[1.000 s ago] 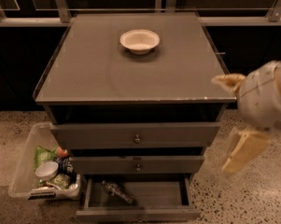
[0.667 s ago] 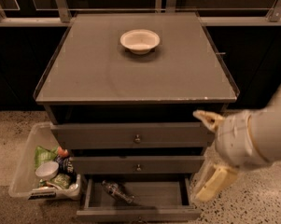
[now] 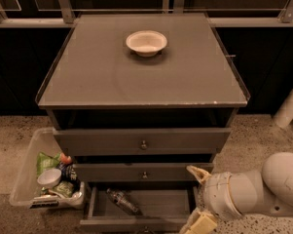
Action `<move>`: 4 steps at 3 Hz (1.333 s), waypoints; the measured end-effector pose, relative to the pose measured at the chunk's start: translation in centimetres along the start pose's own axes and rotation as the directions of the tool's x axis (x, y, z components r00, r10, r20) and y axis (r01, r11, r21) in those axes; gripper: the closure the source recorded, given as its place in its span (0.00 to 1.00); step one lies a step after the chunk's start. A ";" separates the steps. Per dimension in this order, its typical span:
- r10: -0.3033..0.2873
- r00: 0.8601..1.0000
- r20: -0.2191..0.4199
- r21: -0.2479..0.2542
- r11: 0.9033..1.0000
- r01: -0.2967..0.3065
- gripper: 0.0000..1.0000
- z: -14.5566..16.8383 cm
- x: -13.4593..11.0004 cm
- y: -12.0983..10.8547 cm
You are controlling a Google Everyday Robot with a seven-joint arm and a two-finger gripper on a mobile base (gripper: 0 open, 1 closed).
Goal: Pick water bottle from bottom drawer and place on counter
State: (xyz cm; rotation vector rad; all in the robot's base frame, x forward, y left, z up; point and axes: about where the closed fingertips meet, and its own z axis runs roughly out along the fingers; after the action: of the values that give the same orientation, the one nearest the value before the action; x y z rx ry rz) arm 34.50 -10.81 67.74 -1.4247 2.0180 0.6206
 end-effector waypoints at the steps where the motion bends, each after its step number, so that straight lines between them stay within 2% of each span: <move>1: -0.005 1.000 0.012 0.047 0.999 0.005 0.00 -0.7 -0.4 0.4; 2: -0.001 0.999 0.050 0.093 0.996 -0.004 0.00 0.0 0.3 1.0; 3: 0.038 0.989 0.144 0.159 0.985 -0.061 0.00 3.8 3.2 -0.8; 4: 0.087 0.973 0.215 0.242 0.960 -0.139 0.00 8.7 7.5 -5.9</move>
Offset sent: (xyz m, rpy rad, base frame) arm 0.0289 -0.0179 -0.0794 0.1472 -0.1982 -0.2918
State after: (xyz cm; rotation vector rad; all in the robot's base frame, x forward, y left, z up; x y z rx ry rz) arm 39.85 -11.95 56.01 -1.0564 1.9461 0.5087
